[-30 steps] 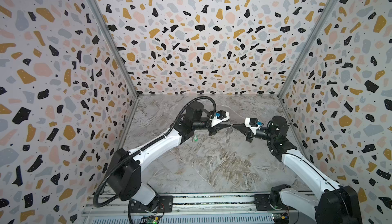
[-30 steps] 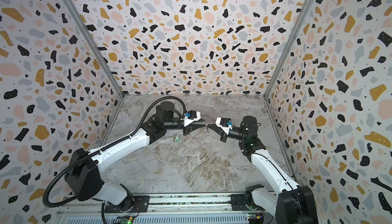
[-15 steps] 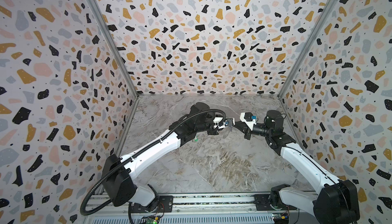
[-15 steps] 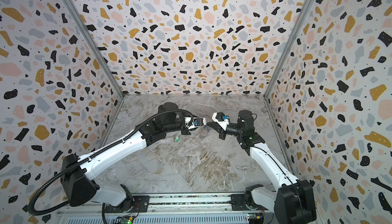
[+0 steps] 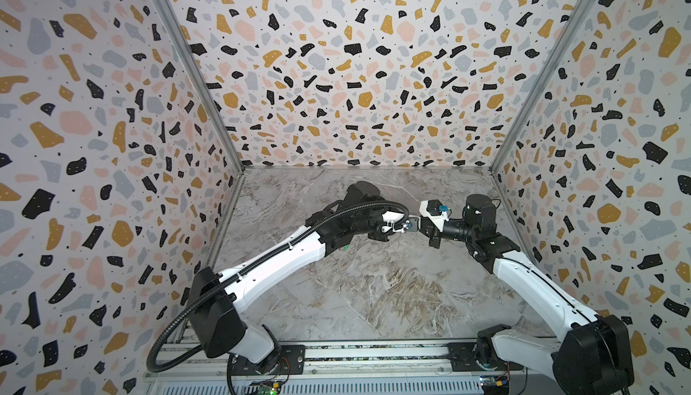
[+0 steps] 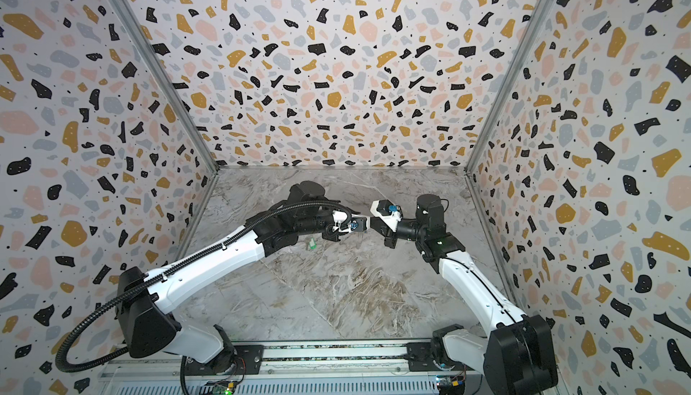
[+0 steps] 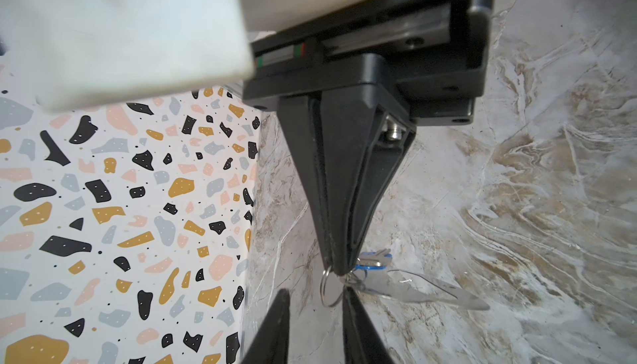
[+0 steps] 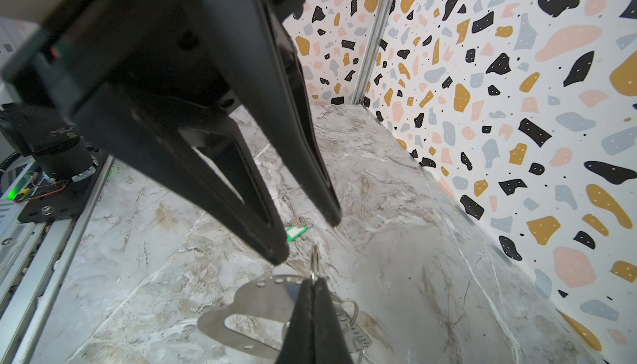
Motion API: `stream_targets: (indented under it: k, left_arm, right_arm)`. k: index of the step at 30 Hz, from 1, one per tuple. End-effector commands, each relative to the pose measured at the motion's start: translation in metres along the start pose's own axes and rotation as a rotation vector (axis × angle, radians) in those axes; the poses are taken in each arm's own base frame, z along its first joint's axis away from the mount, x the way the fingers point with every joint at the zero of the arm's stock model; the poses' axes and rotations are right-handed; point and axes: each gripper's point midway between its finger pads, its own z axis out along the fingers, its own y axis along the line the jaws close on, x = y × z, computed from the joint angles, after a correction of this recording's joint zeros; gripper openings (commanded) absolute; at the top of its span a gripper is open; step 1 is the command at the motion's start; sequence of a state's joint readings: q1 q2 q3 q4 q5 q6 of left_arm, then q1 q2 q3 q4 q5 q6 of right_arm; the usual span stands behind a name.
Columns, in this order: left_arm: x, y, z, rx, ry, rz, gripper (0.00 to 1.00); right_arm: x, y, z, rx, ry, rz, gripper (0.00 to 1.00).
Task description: Remove the keys from the keyring
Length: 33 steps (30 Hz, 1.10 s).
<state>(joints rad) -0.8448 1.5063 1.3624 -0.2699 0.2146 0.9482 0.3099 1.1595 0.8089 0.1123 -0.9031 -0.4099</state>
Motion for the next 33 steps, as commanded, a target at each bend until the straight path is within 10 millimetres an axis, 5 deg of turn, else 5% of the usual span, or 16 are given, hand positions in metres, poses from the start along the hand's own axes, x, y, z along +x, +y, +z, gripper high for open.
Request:
stream_targets:
  k: [1, 21, 33]
  left_arm:
    - [-0.005, 0.014, 0.001, -0.049, 0.023, 0.022, 0.27]
    - [0.003, 0.010, 0.011, -0.050, 0.094, 0.029, 0.08]
    - [0.005, 0.005, 0.010, -0.033, 0.100, 0.039, 0.11]
  right_arm:
    - [-0.021, -0.002, -0.001, -0.005, -0.032, -0.045, 0.00]
    - [-0.024, 0.011, -0.003, -0.031, -0.056, -0.140, 0.00]
    - [-0.027, 0.017, -0.006, -0.035, -0.072, -0.199, 0.00]
